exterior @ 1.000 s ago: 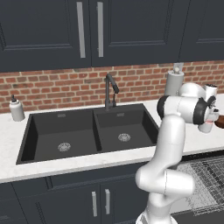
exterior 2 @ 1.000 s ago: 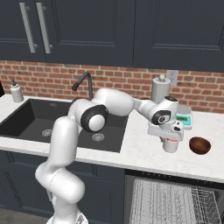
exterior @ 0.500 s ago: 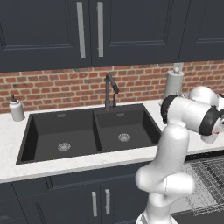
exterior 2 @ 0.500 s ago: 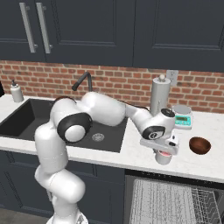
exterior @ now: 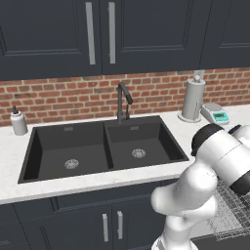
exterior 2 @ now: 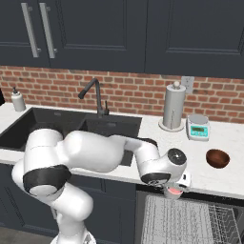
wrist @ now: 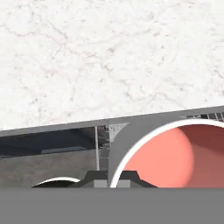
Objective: Pick up the cup and bowl from the counter, place them in the dishwasher, and close the dishwasher door.
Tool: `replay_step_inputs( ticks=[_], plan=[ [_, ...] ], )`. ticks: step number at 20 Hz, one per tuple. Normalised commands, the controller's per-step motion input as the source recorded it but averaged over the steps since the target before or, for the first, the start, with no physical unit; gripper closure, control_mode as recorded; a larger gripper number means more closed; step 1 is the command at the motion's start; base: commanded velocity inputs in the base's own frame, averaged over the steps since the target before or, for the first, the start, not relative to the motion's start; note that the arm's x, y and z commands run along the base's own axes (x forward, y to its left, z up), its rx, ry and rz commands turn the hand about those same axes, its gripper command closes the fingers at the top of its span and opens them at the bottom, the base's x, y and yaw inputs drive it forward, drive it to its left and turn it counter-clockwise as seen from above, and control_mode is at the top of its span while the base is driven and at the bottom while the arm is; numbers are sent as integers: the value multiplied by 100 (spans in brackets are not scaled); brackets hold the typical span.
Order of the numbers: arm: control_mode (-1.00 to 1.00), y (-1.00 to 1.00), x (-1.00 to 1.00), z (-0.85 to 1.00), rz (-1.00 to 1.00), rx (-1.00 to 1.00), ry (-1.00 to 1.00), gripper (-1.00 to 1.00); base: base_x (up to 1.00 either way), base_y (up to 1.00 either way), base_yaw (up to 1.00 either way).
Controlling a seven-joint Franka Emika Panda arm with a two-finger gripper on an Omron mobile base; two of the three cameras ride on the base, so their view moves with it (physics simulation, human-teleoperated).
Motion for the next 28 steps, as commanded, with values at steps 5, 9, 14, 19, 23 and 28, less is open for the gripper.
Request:
replay_step_inputs(
  ticks=[5,9,14,19,23,28],
  plan=[
    [-100,-14,-88,10,5,0,-16,100,0,0,0],
    [-100,-29,-62,6,1,2,-13,100,0,0,0],
    [-100,-34,-29,0,0,5,-3,100,0,0,0],
    [-100,-22,2,0,0,3,1,100,0,0,0],
    [-100,-5,16,0,0,0,9,100,0,0,0],
    [-100,-5,20,0,0,0,14,100,0,0,0]
  ],
)
